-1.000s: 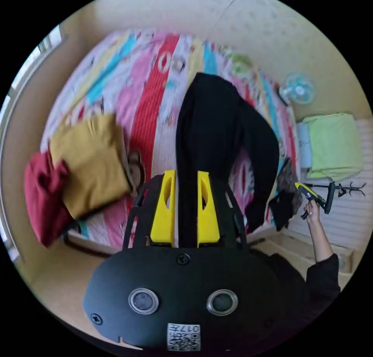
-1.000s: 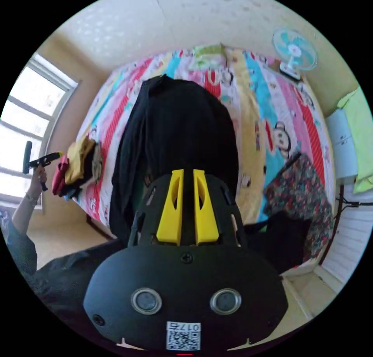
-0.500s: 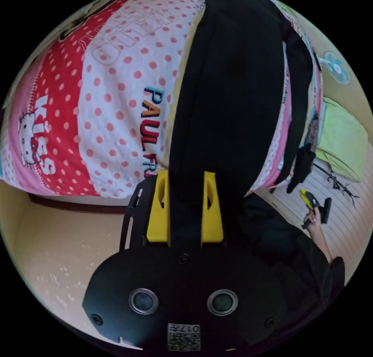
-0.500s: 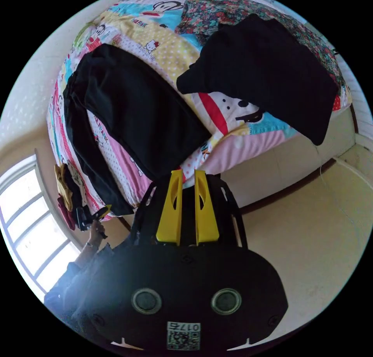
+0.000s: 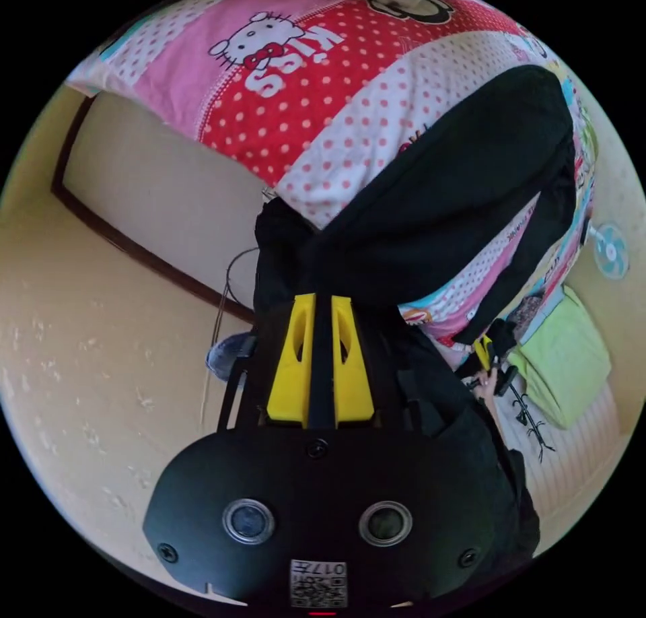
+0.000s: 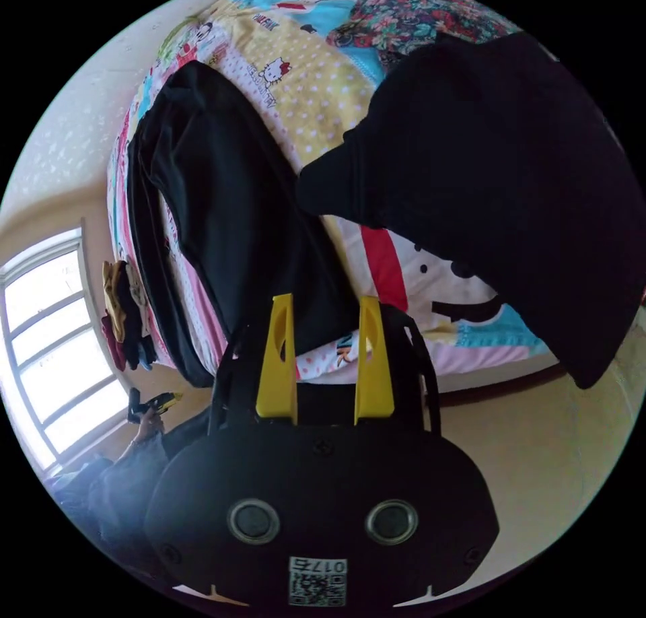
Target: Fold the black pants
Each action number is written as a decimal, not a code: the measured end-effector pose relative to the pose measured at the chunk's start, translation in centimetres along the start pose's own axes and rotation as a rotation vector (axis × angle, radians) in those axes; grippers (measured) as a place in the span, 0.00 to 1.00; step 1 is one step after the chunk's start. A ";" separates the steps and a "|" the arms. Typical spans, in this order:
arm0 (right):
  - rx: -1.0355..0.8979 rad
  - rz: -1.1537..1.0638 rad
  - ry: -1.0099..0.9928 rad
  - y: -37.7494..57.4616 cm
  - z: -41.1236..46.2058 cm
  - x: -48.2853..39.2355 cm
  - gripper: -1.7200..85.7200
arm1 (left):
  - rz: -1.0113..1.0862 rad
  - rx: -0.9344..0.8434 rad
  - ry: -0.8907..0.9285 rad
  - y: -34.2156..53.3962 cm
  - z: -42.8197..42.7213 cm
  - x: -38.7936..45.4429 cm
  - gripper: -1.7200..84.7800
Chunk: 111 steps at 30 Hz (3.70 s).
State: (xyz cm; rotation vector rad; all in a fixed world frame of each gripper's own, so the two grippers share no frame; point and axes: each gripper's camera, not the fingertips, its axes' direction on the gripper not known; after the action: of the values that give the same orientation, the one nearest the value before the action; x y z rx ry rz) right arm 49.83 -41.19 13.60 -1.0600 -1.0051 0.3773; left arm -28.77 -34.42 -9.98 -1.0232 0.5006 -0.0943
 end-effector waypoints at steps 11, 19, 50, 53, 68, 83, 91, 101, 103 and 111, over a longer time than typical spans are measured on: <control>-0.019 -0.457 0.062 12.6 -6.2 10.5 0.06 | 0.424 -0.045 0.082 4.3 -1.3 20.7 0.11; 0.078 -0.779 -0.131 20.6 -14.6 8.0 0.05 | 0.865 -0.199 0.080 10.6 4.7 48.8 0.23; 0.354 -0.235 -0.474 -31.5 -0.3 2.8 0.09 | 0.791 -0.267 0.615 5.5 15.6 27.3 0.01; 0.411 -0.308 -0.592 -32.0 3.0 -0.3 0.04 | 0.768 -0.245 0.765 3.6 14.5 21.2 0.01; 0.362 -0.308 0.342 -32.1 17.6 -13.3 0.19 | 0.710 -0.226 0.820 -3.3 16.9 6.8 0.01; 0.371 -0.286 0.586 -31.5 26.4 -10.3 0.08 | 0.725 -0.262 0.864 -3.0 23.0 8.9 0.01; 0.317 -0.519 -0.068 -29.2 31.2 -15.4 0.05 | 0.565 -0.114 0.954 -2.9 24.6 1.6 0.01; 0.053 -0.734 -0.164 -19.4 31.8 -8.2 0.09 | 0.460 -0.177 0.514 -6.2 27.8 -2.3 0.10; 0.028 -0.799 -0.121 -13.7 29.4 -4.4 0.10 | 0.482 -0.155 0.423 -6.3 26.8 -1.5 0.10; -0.108 -0.586 -0.102 10.6 26.0 19.3 0.13 | 0.585 -0.010 0.376 -9.8 23.1 6.4 0.11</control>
State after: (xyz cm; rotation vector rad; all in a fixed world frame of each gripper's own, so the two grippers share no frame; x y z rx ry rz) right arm 40.43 -8.67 17.27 -0.7981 -1.3834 -0.1042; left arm -11.42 -23.23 5.59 -0.8355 1.1258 0.2423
